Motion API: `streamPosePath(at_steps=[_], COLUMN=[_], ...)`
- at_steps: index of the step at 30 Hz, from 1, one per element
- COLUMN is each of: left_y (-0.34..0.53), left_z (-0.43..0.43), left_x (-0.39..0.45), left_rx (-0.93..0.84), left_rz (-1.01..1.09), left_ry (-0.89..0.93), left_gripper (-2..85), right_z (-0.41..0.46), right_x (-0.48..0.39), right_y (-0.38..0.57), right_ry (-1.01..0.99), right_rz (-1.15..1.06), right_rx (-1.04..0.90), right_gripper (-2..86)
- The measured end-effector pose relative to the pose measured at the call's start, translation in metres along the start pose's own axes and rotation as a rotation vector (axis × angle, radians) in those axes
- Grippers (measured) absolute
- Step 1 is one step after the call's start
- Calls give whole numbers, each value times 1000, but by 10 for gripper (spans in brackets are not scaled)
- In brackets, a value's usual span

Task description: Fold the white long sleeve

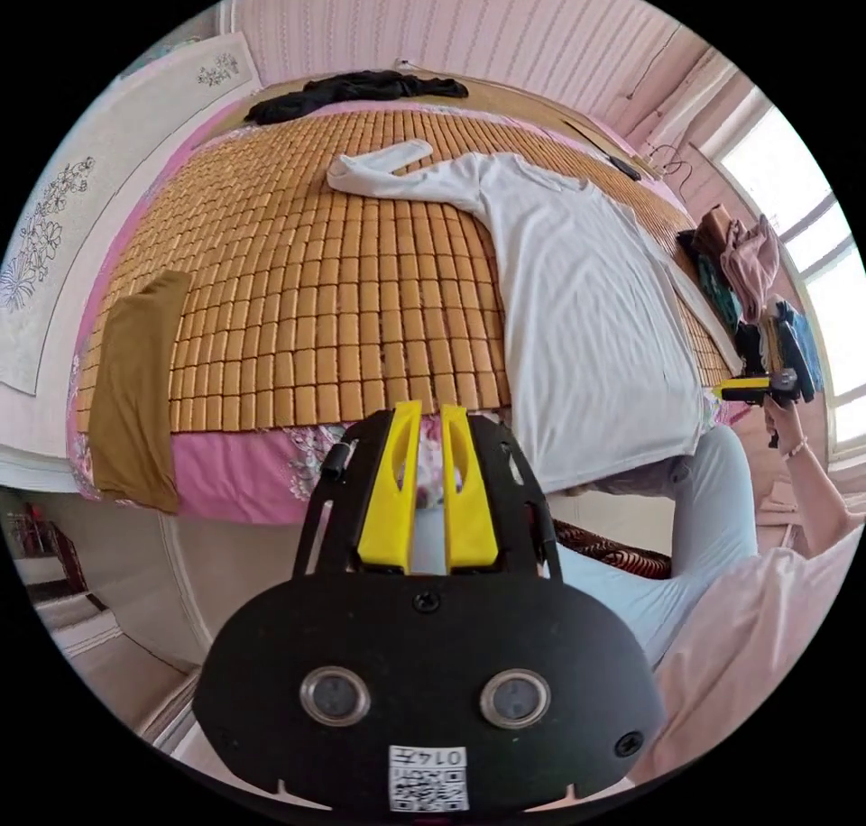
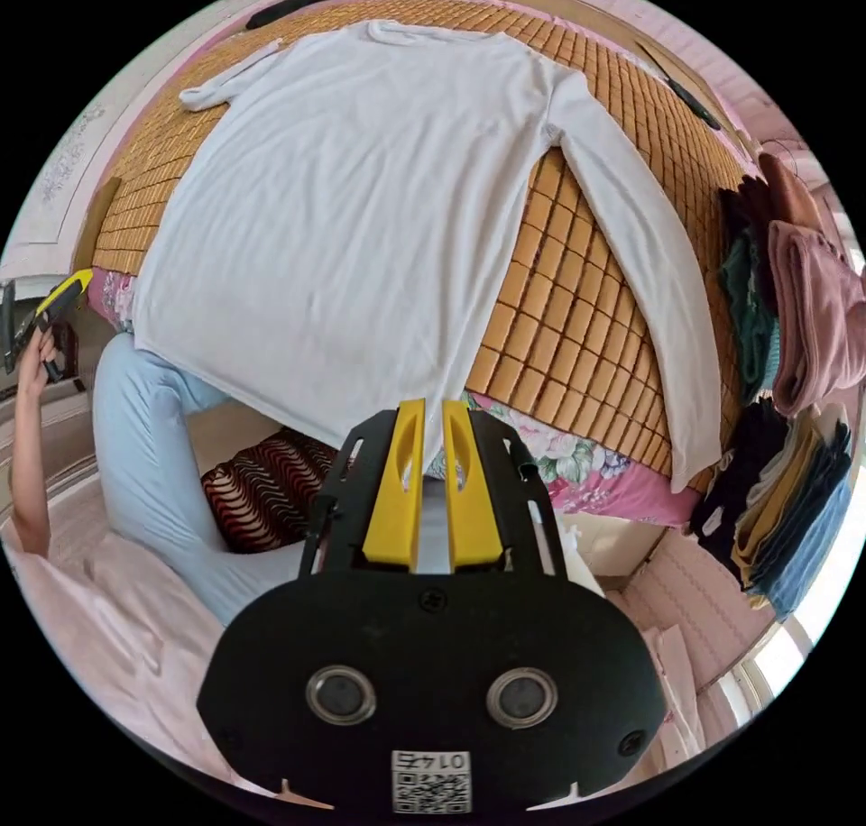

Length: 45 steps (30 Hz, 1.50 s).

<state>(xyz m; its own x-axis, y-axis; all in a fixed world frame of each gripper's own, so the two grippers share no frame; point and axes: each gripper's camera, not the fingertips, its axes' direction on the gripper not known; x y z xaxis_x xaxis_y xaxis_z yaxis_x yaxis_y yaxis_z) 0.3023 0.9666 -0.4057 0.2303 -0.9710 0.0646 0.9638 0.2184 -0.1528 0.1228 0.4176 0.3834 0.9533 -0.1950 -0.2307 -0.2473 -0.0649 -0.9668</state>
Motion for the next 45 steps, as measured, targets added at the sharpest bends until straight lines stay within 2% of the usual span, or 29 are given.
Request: streamPosePath(at_steps=[2, 6, 8, 13, 17, 19, 20, 24, 29, 33, 35, 39, 42, 45], left_y=[-38, -115, -167, -234, -249, -247, -239, -210, -91, -16, 19, 34, 12, -31], left_z=[-15, -24, -14, 21, 53, 73, 69, 52, -32, -41, -46, -55, -57, -44], left_x=[-36, -74, -94, -117, -137, -142, -143, -151, -127, -111, -110, -125, -145, -163], left_rx=[110, 244, 235, 153, 118, 36, 108, 176, 418, 373, 340, 297, 308, 275], left_rz=[-37, -61, -101, -131, -225, -243, -227, -264, -235, -275, -285, -280, -280, -281], left_ry=[-22, -48, 1, -18, 111, 125, 117, 136, 148, 143, 35, -99, -99, -46], left_gripper=[3, 6, 57, 76, 66, 49, 35, 12, 19, 18, 3, -4, 6, 62], right_z=[-26, -52, -52, -32, 1, 20, 31, 37, 37, 53, 63, 58, 54, 66], right_x=[-36, -109, -154, -209, -228, -231, -231, -223, -224, -236, -243, -247, -246, -247], right_y=[-61, -164, -231, -335, -391, -406, -411, -410, -388, -386, -386, -384, -392, -407], right_ry=[3, 11, 2, -21, -16, 28, 13, -67, -102, -36, 30, 37, -10, -32], right_rz=[-146, -381, -481, -509, -466, -440, -450, -448, -526, -573, -583, -576, -537, -492], right_rx=[125, 312, 365, 381, 339, 308, 288, 318, 369, 324, 305, 358, 387, 334], right_gripper=[38, 47, 63, 71, 70, 65, 48, 1, -8, -8, -7, 1, 43, 90])
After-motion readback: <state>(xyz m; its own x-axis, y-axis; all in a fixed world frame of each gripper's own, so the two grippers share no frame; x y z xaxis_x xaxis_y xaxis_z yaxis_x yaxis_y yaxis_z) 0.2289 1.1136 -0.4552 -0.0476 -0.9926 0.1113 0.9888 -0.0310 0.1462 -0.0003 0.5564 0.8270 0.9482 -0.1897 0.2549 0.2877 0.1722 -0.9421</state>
